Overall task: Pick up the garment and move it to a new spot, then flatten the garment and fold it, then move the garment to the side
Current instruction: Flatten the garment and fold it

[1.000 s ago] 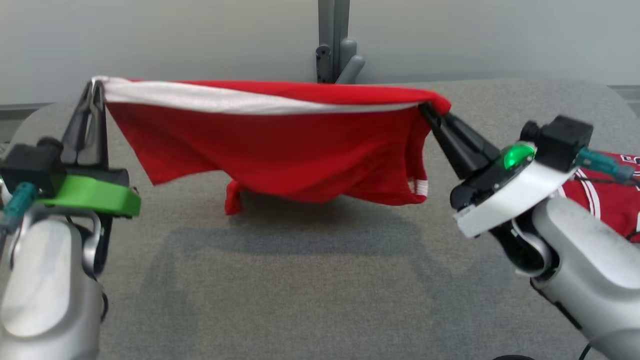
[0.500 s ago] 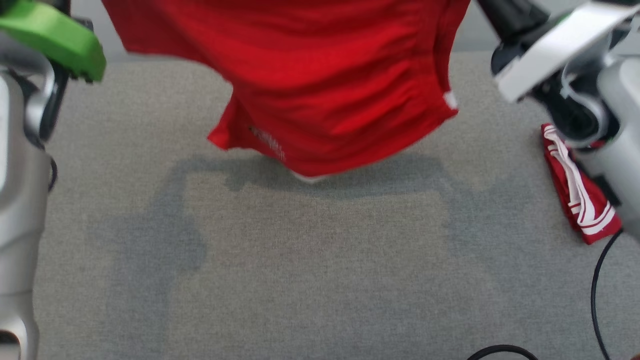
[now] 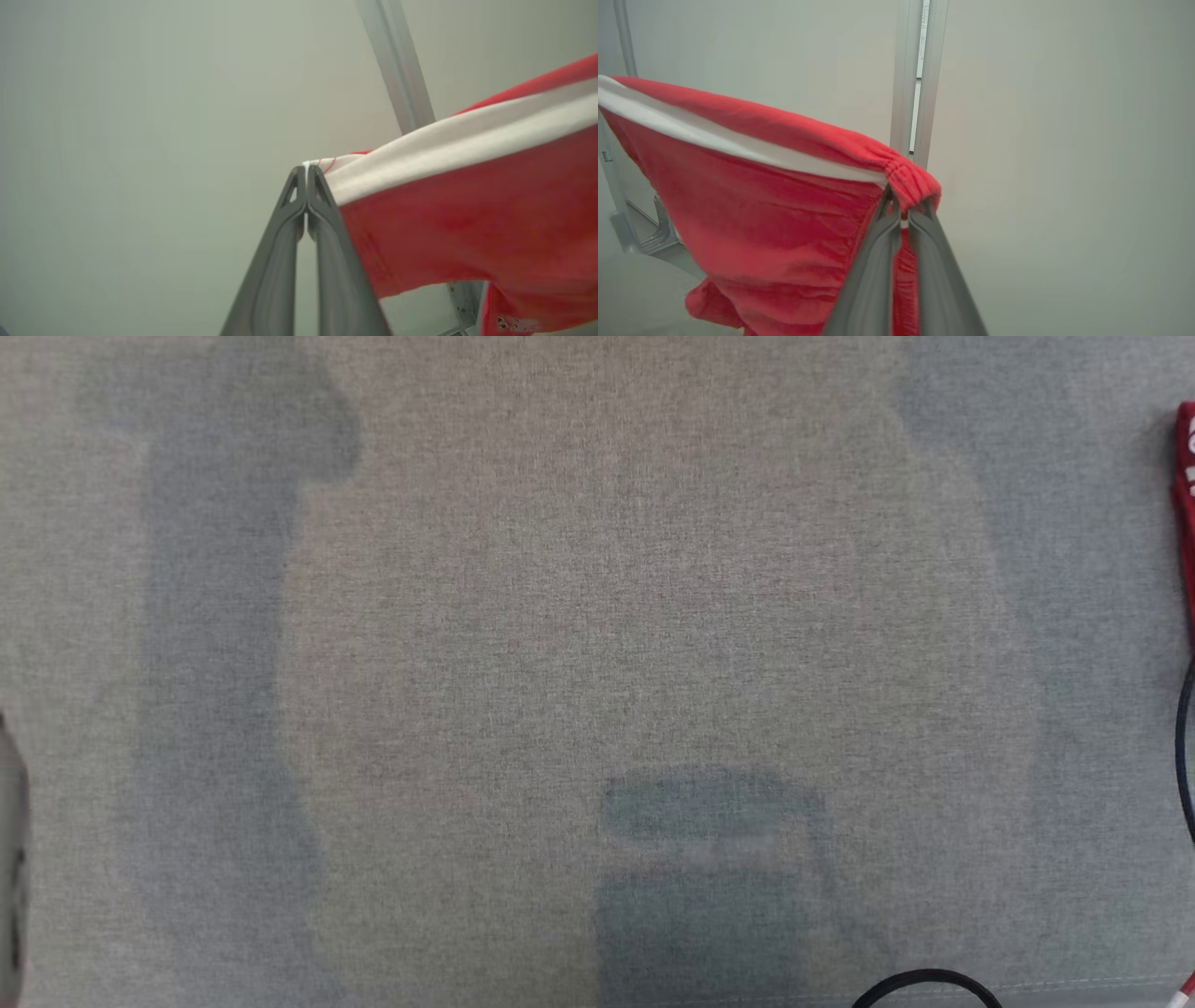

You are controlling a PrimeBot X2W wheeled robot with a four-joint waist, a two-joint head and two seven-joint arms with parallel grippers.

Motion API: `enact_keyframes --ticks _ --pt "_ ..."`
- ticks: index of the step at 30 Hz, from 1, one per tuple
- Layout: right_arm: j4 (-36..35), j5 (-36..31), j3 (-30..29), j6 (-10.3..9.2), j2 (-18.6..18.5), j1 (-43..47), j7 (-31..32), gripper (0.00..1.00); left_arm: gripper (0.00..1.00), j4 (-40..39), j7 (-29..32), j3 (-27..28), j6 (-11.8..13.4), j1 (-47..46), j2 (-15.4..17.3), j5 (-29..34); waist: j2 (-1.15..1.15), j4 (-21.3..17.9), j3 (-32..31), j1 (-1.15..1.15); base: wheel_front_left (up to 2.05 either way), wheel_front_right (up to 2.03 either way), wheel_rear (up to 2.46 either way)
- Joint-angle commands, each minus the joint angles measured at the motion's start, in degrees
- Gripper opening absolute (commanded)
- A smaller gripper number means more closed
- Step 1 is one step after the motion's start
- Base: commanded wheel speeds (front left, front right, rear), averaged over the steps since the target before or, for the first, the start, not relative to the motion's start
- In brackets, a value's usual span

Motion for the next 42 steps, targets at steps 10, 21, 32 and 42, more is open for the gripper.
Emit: enact_keyframes --ticks 10,21,32,42 --pt "-9.3 3.83 9.18 -0.12 -4.28 22.32 -0.86 0.0 0.0 -7.59 -0.56 5.17 0.39 28.89 -4.83 -5.13 -0.02 0.66 0.56 -0.02 0.0 0.0 0.0" --pt "-13.21 12.88 18.18 -0.13 -6.2 51.28 -0.7 0.0 0.0 -8.63 -0.53 14.32 -1.62 61.0 -10.71 -6.02 -0.02 1.53 -15.02 -0.02 0.0 0.0 0.0" --pt "-9.6 15.13 22.84 -0.14 -1.75 70.46 -0.58 0.0 0.0 -6.85 -0.54 20.08 -3.04 78.62 -12.92 -4.77 -0.02 2.18 -28.26 -0.02 0.0 0.0 0.0" --pt "-9.08 13.64 24.42 -0.14 -0.69 79.02 -0.72 0.0 0.0 -6.88 -0.55 24.1 -3.67 88.7 -13.35 -4.36 -0.02 1.35 -31.31 -0.02 0.0 0.0 0.0"
